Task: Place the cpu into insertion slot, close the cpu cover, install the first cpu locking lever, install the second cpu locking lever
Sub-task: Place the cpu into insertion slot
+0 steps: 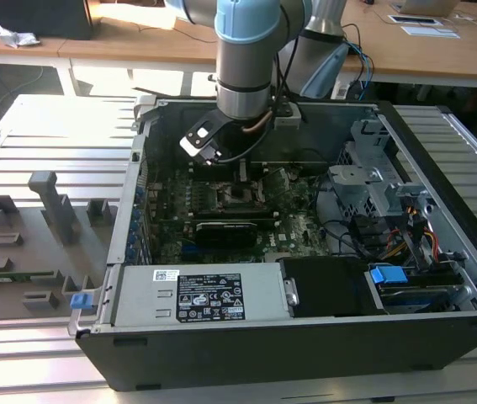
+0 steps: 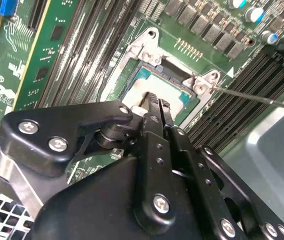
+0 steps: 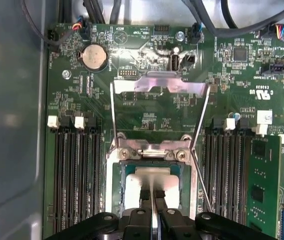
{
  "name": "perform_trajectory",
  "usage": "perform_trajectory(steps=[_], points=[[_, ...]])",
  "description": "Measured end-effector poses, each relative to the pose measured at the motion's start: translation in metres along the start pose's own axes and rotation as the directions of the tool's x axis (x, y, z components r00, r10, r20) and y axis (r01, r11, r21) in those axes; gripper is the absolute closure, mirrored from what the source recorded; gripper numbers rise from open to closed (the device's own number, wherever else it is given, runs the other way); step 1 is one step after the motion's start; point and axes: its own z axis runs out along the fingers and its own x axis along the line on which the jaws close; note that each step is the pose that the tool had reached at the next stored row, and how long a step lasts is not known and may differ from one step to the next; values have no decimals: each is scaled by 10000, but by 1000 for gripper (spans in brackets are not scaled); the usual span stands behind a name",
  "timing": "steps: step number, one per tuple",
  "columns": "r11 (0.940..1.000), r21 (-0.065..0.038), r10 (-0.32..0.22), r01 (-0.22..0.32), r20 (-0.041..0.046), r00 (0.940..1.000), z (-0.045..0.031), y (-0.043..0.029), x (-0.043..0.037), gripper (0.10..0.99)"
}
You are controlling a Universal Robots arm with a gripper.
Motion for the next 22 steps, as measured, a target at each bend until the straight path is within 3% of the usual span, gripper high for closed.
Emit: perform_trajectory(steps=[5, 8, 10, 13, 18, 22], points=[[9999, 101, 0, 0, -28, 10000, -19, 121, 4, 918], [9998, 183, -1, 1, -20, 10000, -88, 159, 1, 918], [9998, 203, 1, 0, -19, 10000, -170, 164, 1, 918], [9998, 222, 1, 0, -20, 10000, -410, 174, 1, 918], [9997, 231, 1, 0, -19, 10000, -647, 181, 0, 918], [9997, 233, 1, 0, -19, 10000, -779, 185, 0, 918]])
